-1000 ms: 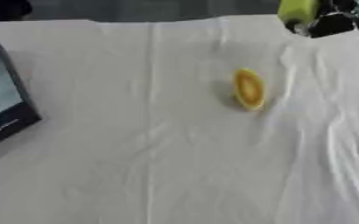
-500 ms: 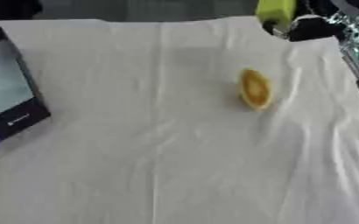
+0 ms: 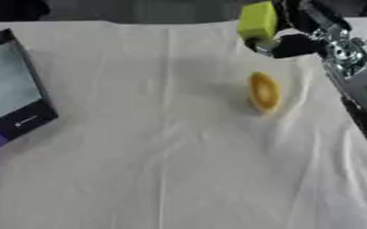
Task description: Pick up the objects with one hand, pass them to the other hand, and then place them into the box on the other side of the table.
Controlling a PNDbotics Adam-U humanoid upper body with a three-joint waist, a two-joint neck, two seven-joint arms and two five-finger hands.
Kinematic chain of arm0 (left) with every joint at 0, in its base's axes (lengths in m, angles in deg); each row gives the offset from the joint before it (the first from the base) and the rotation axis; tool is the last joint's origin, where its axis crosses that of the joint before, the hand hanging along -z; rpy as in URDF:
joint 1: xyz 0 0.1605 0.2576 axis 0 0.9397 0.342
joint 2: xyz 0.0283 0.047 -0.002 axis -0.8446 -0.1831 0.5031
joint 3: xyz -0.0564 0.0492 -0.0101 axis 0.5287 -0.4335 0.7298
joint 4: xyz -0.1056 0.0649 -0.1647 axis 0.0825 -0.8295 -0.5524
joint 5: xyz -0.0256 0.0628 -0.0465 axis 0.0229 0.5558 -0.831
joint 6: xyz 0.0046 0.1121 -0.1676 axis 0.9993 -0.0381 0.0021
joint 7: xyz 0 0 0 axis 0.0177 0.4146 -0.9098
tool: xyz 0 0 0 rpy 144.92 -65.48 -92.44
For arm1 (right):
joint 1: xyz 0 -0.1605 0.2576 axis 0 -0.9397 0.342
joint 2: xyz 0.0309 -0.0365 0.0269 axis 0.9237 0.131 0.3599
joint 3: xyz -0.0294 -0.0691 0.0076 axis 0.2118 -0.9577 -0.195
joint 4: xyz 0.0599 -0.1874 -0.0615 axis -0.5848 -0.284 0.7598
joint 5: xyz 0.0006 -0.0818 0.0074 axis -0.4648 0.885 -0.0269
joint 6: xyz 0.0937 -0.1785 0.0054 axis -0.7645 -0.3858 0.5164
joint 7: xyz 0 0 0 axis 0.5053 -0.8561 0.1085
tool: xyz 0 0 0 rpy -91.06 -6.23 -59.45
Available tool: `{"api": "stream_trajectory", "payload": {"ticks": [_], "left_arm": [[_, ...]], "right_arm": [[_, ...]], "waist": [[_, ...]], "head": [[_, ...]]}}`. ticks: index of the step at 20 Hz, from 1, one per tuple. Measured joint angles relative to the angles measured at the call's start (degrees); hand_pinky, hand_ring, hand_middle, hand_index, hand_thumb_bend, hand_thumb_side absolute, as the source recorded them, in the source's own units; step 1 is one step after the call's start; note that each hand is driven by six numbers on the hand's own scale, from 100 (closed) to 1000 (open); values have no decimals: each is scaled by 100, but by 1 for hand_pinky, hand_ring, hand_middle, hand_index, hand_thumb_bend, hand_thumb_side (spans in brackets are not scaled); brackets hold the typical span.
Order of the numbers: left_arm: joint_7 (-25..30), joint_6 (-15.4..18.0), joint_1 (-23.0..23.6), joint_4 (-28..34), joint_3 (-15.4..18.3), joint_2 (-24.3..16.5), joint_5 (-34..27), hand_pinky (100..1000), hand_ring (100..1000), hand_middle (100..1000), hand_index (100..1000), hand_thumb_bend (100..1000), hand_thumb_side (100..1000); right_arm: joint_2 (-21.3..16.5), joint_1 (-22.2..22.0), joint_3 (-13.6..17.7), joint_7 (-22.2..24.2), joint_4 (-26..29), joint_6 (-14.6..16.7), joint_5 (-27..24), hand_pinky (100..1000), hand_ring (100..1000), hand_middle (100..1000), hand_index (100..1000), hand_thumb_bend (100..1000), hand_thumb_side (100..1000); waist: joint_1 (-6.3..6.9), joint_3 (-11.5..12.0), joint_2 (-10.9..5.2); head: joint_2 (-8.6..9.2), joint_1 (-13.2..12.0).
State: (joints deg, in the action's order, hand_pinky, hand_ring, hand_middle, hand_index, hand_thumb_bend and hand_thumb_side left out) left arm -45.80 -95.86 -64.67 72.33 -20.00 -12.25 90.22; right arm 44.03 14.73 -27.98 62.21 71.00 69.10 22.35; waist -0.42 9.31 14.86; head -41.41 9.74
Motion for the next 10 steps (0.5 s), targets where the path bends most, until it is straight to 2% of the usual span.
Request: {"api": "stream_trajectory", "payload": {"ticks": [10], "left_arm": [[789, 71, -542, 545, -361, -47, -15, 801, 695, 620, 743, 754, 407]], "right_arm": [[373, 79, -374, 135, 26, 109, 155, 796, 544, 497, 539, 458, 142]], "waist": [[10, 60, -92]], "head": [[-132, 31]]}}
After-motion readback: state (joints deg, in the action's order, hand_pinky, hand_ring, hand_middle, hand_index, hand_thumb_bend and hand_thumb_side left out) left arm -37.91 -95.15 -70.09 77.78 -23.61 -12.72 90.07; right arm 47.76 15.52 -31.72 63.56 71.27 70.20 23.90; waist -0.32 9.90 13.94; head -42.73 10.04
